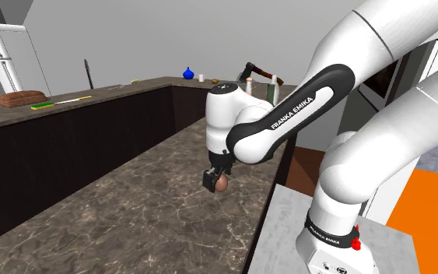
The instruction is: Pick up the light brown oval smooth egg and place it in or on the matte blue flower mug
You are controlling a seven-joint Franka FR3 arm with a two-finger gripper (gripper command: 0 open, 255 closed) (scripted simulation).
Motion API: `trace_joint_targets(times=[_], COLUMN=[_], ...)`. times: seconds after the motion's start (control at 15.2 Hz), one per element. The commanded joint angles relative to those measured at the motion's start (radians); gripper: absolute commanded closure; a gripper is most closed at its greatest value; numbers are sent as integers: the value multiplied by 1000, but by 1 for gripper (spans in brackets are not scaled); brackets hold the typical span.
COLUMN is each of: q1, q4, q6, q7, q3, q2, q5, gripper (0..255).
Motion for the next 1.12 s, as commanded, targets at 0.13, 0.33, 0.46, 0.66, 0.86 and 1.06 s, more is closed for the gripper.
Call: trace_joint_targets(times=[0.13, 0.33, 0.46, 0.66, 0.86, 1.06], q1=[-1, -1, -1, -1, -1, 10], q4=[0, 0, 0, 0, 0, 19], q6=[2, 2, 2, 2, 2, -57], q7=[0, 0, 0, 0, 0, -15], q3=[0, 0, 0, 0, 0, -15], q2=[1, 1, 1, 1, 1, -38], q5=[0, 0, 0, 0, 0, 6], gripper=[0, 255, 255, 255, 255, 255])
